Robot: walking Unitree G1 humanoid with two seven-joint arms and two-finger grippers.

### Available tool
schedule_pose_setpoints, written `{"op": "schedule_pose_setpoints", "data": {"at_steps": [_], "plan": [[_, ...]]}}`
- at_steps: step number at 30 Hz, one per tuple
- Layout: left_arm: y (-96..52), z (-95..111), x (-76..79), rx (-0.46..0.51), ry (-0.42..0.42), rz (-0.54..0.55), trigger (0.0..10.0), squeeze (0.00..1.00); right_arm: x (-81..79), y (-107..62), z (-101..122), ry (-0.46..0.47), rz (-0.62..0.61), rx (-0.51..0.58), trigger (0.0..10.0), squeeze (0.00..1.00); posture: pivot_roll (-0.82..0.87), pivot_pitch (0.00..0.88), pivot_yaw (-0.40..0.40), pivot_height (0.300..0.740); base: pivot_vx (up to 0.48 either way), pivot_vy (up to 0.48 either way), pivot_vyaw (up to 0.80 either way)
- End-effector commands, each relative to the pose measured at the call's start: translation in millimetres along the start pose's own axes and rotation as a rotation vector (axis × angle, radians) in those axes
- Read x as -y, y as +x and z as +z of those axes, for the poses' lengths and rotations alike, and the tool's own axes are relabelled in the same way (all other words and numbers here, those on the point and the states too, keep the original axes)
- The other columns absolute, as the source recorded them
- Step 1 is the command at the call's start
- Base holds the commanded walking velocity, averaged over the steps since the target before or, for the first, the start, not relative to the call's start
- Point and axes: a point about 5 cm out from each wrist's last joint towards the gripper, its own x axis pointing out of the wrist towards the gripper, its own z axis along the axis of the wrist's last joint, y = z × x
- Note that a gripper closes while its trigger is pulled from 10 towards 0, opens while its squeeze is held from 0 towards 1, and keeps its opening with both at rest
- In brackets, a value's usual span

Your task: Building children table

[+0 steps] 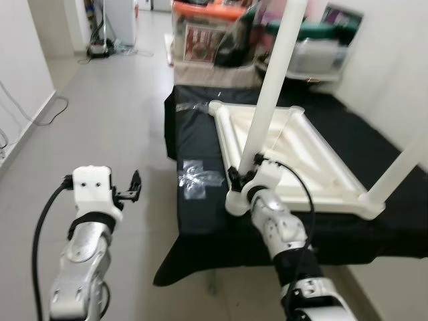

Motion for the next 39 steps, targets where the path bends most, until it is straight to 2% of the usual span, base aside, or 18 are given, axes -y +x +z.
{"op": "schedule_pose_setpoints", "data": {"at_steps": [1,4,7,11,12,15,17,18,20,21,23,27,30,34,36,37,38,39], "plan": [[2.2,-2.3,3.5,-0.019,-0.003,-0.013,10.0,0.00,3.5,0.3,11.3,-0.011,-0.011,0.037,10.0,1.00,0.13,0.000,-0.128,0.740,0.000,0.000,0.00],[2.9,-1.9,2.9,-0.019,-0.001,-0.014,10.0,0.00,-0.3,-1.5,20.1,-0.011,0.017,0.070,10.0,1.00,0.13,0.000,-0.127,0.740,0.000,0.000,0.00],[3.9,-1.8,3.3,-0.018,0.003,-0.020,10.0,0.00,-5.7,-7.5,46.0,-0.047,0.104,0.157,10.0,1.00,0.11,0.000,-0.123,0.740,0.000,0.000,0.00],[4.1,-1.9,3.7,-0.017,0.005,-0.023,10.0,0.00,-6.6,-9.7,54.9,-0.063,0.135,0.183,10.0,1.00,0.11,0.000,-0.123,0.740,0.000,0.000,0.00],[4.5,-2.0,4.1,-0.017,0.007,-0.028,10.0,0.00,-10.1,-12.9,63.7,-0.080,0.212,0.194,10.0,0.00,0.11,0.000,-0.122,0.740,0.000,0.000,0.00],[4.7,-2.2,4.4,-0.017,0.008,-0.032,10.0,0.00,-12.8,-15.8,69.3,-0.099,0.276,0.200,10.0,0.00,0.11,0.000,-0.122,0.740,0.000,0.000,0.00],[6.2,-3.9,6.9,-0.020,0.008,-0.047,10.0,0.00,-12.9,-21.5,77.6,-0.161,0.508,0.193,10.0,0.00,0.09,0.000,-0.113,0.740,0.000,0.000,0.00],[6.2,-3.9,6.9,-0.020,0.008,-0.047,10.0,0.00,-12.9,-21.5,77.6,-0.161,0.508,0.193,10.0,0.00,0.09,0.000,-0.113,0.740,0.000,0.000,0.00],[7.7,-5.0,8.9,-0.021,0.006,-0.058,10.0,0.00,-3.4,-19.0,80.9,-0.216,0.642,0.165,10.0,0.00,0.09,0.000,-0.110,0.740,0.000,0.000,0.00],[7.7,-5.0,8.9,-0.021,0.006,-0.058,10.0,0.00,-3.4,-19.0,80.9,-0.216,0.642,0.165,10.0,0.00,0.09,0.000,-0.110,0.740,0.000,0.000,0.00],[9.3,-8.6,10.1,-0.033,0.011,-0.063,10.0,0.00,15.9,-12.9,76.6,-0.307,0.769,0.116,10.0,0.00,0.09,0.000,-0.112,0.740,0.000,0.000,0.00],[9.3,-8.7,10.4,-0.032,0.009,-0.063,10.0,0.00,25.0,-8.6,73.8,-0.315,0.807,0.072,10.0,0.00,0.10,0.000,-0.116,0.740,0.000,0.000,0.00],[7.4,-10.2,9.1,-0.036,0.009,-0.060,10.0,0.00,40.1,0.0,80.8,-0.330,0.830,0.076,10.0,0.00,0.11,0.000,-0.119,0.740,0.000,0.000,0.00],[7.1,-10.6,8.9,-0.037,0.010,-0.059,10.0,0.00,44.7,1.7,82.5,-0.330,0.845,0.076,10.0,0.00,0.11,0.000,-0.119,0.740,0.000,0.000,0.00],[6.5,-10.9,8.6,-0.040,0.013,-0.059,10.0,0.00,50.8,5.0,84.9,-0.325,0.851,0.083,7.2,0.00,0.12,0.000,-0.123,0.740,0.000,0.000,0.00],[6.5,-10.9,8.6,-0.040,0.013,-0.059,10.0,0.00,50.8,5.0,84.9,-0.325,0.851,0.083,7.2,0.00,0.12,0.000,-0.123,0.740,0.000,0.000,0.00],[6.4,-10.9,8.5,-0.040,0.014,-0.059,10.0,0.00,51.6,7.0,87.1,-0.316,0.852,0.095,4.7,0.00,0.13,0.000,-0.124,0.740,0.000,0.000,0.00],[6.4,-10.9,8.5,-0.040,0.014,-0.059,10.0,0.00,51.6,7.0,87.1,-0.316,0.852,0.095,4.7,0.00,0.13,0.000,-0.124,0.740,0.000,0.000,0.00]]}}
